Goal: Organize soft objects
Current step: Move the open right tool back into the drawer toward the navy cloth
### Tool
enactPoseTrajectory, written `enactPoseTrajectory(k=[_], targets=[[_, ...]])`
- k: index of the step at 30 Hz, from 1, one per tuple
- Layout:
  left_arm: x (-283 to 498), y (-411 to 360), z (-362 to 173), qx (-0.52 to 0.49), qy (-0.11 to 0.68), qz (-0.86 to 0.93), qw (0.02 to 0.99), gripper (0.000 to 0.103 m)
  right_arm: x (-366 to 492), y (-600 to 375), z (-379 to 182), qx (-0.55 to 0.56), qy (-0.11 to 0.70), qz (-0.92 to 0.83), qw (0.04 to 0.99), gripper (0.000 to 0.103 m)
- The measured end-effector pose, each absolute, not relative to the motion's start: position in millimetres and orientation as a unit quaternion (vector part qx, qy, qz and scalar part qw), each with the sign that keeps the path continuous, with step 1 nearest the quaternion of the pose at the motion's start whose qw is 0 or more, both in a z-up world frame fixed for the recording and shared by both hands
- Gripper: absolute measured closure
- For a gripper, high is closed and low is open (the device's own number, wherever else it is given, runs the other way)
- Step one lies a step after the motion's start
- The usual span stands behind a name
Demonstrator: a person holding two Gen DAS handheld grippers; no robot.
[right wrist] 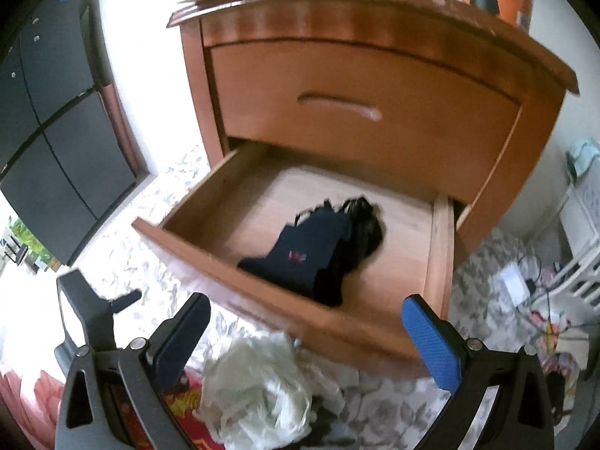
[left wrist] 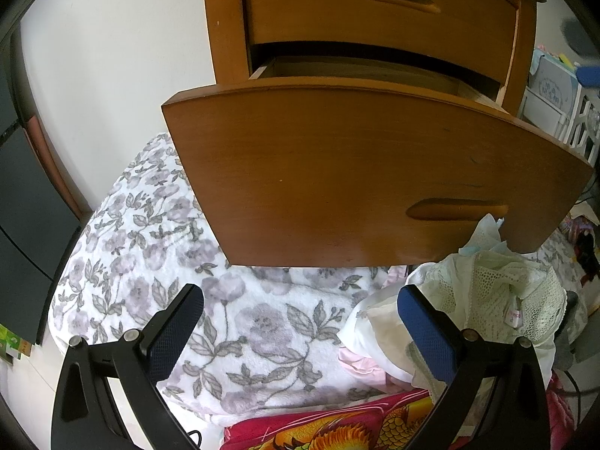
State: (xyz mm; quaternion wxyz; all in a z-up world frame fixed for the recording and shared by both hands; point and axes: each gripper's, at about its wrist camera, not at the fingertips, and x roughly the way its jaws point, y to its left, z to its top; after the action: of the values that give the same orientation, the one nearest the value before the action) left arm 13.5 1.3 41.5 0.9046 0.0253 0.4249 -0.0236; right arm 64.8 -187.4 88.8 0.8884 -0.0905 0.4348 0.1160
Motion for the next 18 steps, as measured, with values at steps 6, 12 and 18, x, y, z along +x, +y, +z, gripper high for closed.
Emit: enactPoseTrajectory(k=[6, 12, 18], targets=[[15.2, 4.0, 40.3, 0.018, 0.429, -0.025, 0.903, 0.0, 88.6, -186.2, 85.4, -0.089, 0.439, 0.113, 0.887, 0.0], [16.0, 4.2, 39.7, 0.016, 0.432, -0.027, 0.902, 0.0, 116.4, -191.1, 76.8, -0.078, 0.45, 0.112, 0.883, 0.0], [18.1, 6.8, 38.8, 0.009, 0.436, -0.03, 0.899, 0.0, 142.7, -196.5, 57.5, -0.057, 0.479, 0.102, 0.87, 0.0]])
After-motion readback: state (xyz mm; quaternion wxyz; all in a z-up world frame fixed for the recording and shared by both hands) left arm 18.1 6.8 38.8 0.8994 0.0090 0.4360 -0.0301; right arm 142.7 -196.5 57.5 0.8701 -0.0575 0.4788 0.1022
